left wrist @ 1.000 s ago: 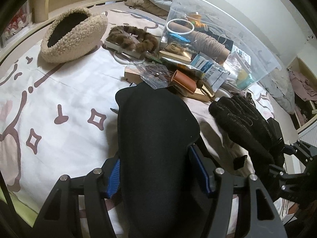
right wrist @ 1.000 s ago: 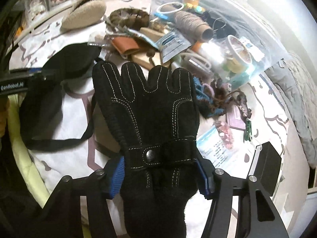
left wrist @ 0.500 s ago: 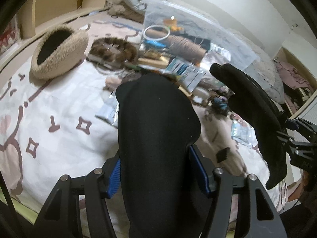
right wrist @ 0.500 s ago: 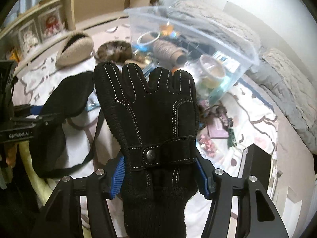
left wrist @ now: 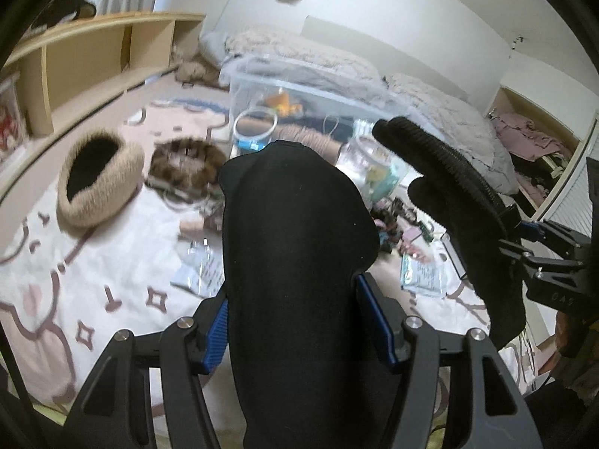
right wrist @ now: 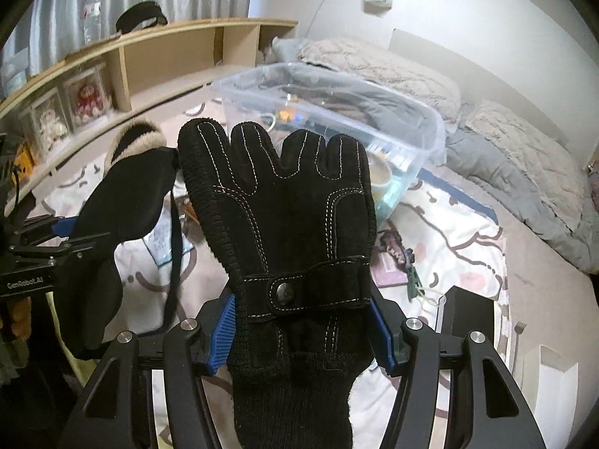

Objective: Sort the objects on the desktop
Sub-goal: 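Raise the glove upright with the right gripper while the left gripper keeps holding the bag, then carry the glove toward the clear plastic box with the right gripper while the left holds the bag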

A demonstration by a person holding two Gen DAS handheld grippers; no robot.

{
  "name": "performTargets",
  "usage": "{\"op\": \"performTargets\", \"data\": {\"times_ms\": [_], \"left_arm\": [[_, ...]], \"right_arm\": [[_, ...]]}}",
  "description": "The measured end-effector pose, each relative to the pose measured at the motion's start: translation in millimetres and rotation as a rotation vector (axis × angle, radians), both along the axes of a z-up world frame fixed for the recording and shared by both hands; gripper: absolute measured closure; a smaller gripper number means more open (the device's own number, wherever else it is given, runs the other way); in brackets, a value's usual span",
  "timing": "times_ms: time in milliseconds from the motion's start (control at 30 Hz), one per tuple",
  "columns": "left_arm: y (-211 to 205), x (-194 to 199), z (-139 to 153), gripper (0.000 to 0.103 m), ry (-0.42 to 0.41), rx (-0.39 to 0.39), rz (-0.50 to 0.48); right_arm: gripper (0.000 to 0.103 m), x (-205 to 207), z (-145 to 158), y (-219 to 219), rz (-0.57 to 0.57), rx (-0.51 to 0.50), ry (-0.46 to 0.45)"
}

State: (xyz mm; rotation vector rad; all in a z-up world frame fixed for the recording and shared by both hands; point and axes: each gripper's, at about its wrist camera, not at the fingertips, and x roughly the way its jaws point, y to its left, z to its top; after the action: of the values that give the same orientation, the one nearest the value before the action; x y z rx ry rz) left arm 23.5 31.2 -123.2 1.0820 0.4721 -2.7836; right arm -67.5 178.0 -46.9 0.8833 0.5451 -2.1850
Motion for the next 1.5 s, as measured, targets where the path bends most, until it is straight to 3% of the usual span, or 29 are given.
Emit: {"op": "performTargets", "data": {"times_ms": [367, 867, 1200, 1500], "left_arm": [[1.8, -7.0, 53.1, 0.041, 0.08, -0.08, -0.055], [-5.2, -48.6, 113.6, 0.041, 0.167, -0.158, -0.12], [-38.8, -92.1, 153.9, 0.041, 0.269, -0.231, -0.068], [-86.5, -114.9, 151.7, 0.041, 0.328, -0.198, 0.029]], "right_arm": [[0.042, 4.7, 29.1, 13.1, -0.03, -0.116, 0.052], [0.042, -6.0, 57.6, 31.4, -0.125, -0.234, 0.102], [0.042, -21.8, 60.7, 41.2, -0.195, -0.271, 0.104], [0.042, -49.2, 72.6, 27.1, -0.196, -0.225, 0.165]]}}
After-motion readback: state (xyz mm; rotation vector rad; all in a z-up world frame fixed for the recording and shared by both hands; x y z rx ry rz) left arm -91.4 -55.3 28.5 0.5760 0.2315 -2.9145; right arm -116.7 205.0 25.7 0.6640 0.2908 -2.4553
